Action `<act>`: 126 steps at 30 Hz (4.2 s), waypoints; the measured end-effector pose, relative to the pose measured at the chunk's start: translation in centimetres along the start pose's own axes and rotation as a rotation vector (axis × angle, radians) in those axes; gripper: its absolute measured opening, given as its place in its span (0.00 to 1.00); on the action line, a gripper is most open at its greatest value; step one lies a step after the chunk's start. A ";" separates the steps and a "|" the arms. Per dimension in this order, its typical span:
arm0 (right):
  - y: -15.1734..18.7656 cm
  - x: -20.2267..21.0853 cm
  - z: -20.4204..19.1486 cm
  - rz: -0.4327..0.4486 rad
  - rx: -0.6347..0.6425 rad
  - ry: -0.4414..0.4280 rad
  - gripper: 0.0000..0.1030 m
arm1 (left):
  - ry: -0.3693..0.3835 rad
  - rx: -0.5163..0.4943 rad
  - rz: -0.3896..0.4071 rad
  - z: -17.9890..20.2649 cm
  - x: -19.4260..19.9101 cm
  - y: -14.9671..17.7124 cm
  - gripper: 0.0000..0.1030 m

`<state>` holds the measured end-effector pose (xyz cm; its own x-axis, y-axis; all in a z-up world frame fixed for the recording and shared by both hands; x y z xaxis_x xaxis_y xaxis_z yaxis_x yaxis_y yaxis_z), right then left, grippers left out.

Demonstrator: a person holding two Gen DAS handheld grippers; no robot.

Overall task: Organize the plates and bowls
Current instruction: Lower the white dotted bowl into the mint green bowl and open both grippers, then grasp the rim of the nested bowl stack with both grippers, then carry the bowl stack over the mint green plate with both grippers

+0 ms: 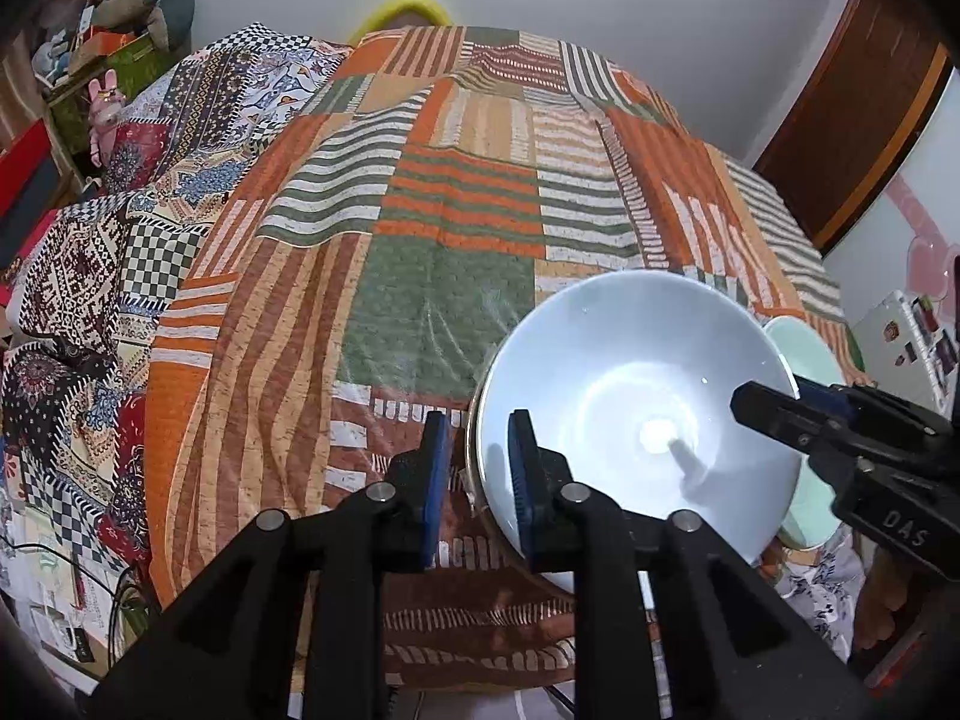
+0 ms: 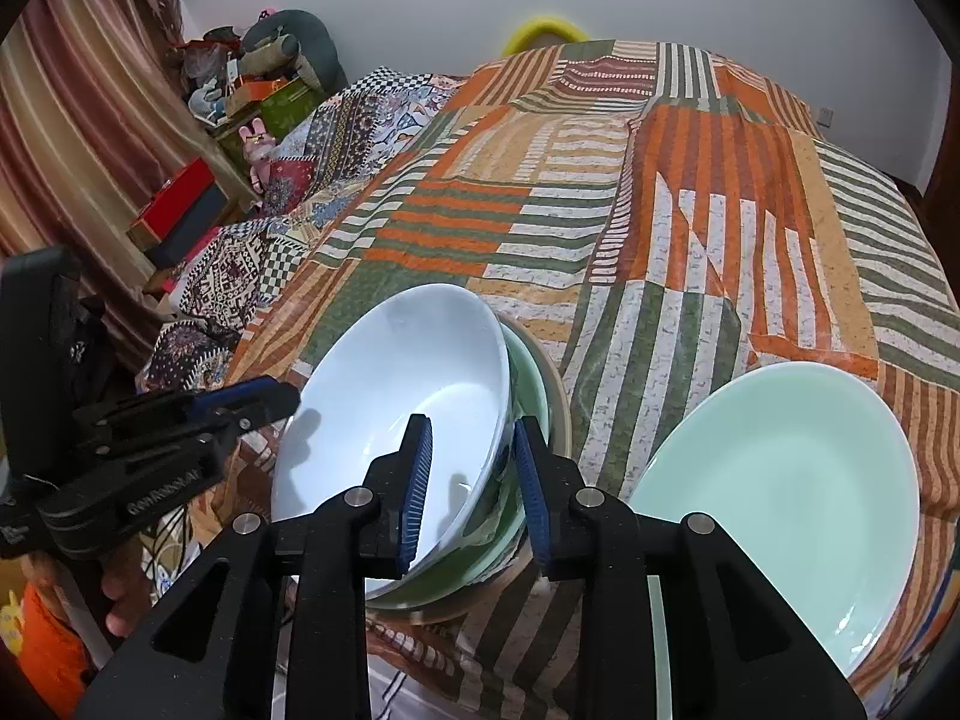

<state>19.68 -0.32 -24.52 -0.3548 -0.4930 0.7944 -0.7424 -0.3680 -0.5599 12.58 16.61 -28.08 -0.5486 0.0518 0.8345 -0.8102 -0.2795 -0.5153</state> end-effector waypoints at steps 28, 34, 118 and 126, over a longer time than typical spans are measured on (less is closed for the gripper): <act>1.5 -0.4 1.9 0.009 -0.070 -0.001 0.47 | 0.089 0.033 -0.071 0.0 -3.4 2.8 0.42; 1.8 -1.3 2.1 -0.011 -0.102 -0.040 0.39 | 0.110 0.034 -0.092 0.2 -4.7 2.8 0.42; 3.8 11.4 14.8 0.235 -0.336 0.083 0.34 | 0.152 -0.282 0.008 21.6 -0.4 -1.1 0.28; 4.7 10.0 16.1 0.191 -0.368 0.083 0.34 | 0.148 -0.285 -0.050 21.9 -3.1 -0.4 0.28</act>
<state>21.78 -19.66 -23.04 -0.5387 -0.4548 0.7092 -0.8071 0.0370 -0.5893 19.14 -4.46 -26.18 -0.5137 0.2034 0.8335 -0.8507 0.0054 -0.5256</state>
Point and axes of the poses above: each gripper's, at about its wrist camera, not at the fingertips, and x roughly against the way its jaws point, z to its right, y to its underside, the point moved 7 cm from there along -x, roughly the way its jaws point
